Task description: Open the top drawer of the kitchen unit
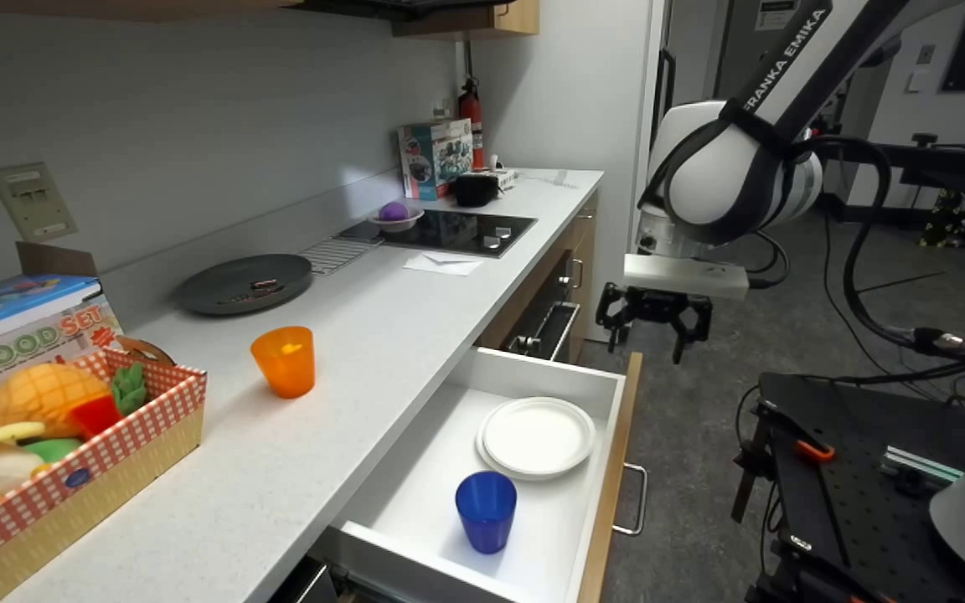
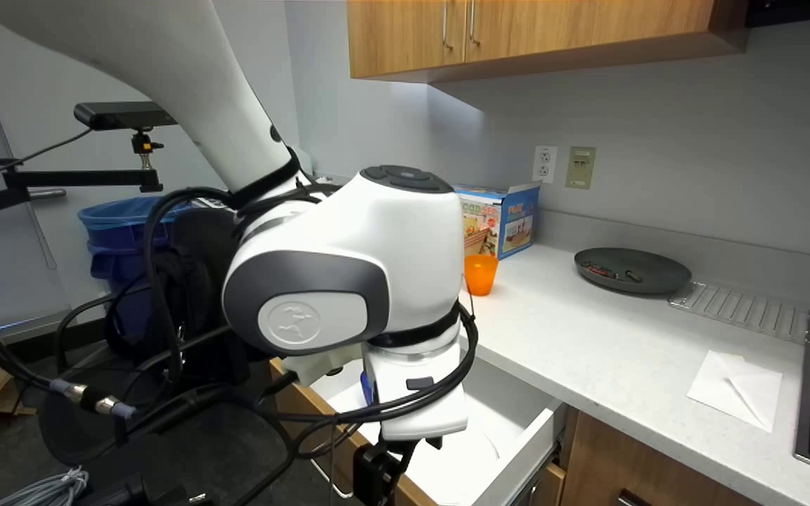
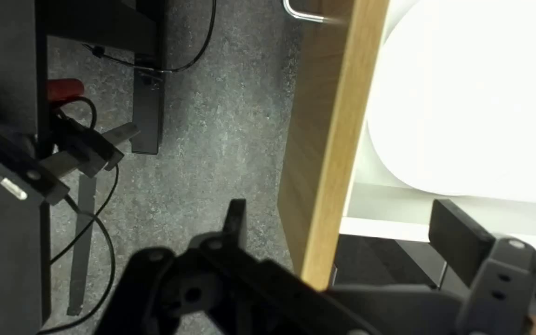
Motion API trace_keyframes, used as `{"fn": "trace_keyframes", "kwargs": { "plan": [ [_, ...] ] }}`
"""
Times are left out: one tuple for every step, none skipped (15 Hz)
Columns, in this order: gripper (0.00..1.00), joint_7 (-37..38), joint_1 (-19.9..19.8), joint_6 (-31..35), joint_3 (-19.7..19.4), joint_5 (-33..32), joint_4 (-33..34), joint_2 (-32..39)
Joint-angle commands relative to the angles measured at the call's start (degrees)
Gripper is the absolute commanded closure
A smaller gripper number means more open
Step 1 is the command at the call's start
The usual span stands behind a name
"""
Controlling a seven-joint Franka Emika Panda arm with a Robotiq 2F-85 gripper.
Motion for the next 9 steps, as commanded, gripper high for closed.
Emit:
{"fn": "trace_keyframes", "kwargs": {
  "plan": [
    [0.0,-0.97,0.65,-5.45,-0.69,-2.31,-4.47,-12.96],
    [0.0,-1.5,0.64,-7.49,-0.39,-1.82,-2.33,-13.57],
    [0.0,-2.45,0.82,-9.0,-0.17,-0.93,-0.37,-14.21],
    [0.0,-3.1,1.0,-10.43,0.07,-0.24,-0.32,-16.35],
    [0.0,-3.74,1.17,-11.05,0.22,0.39,-1.52,-19.16],
    [0.0,-4.27,1.31,-11.52,0.33,0.96,-3.17,-21.96],
    [0.0,-4.83,1.59,-13.08,0.25,1.71,-1.75,-22.54],
    [0.0,-5.41,1.93,-14.71,0.04,2.67,-0.25,-23.01],
    [0.0,-5.6,2.03,-15.8,0.07,3.3,-0.2,-24.36]
  ]
}}
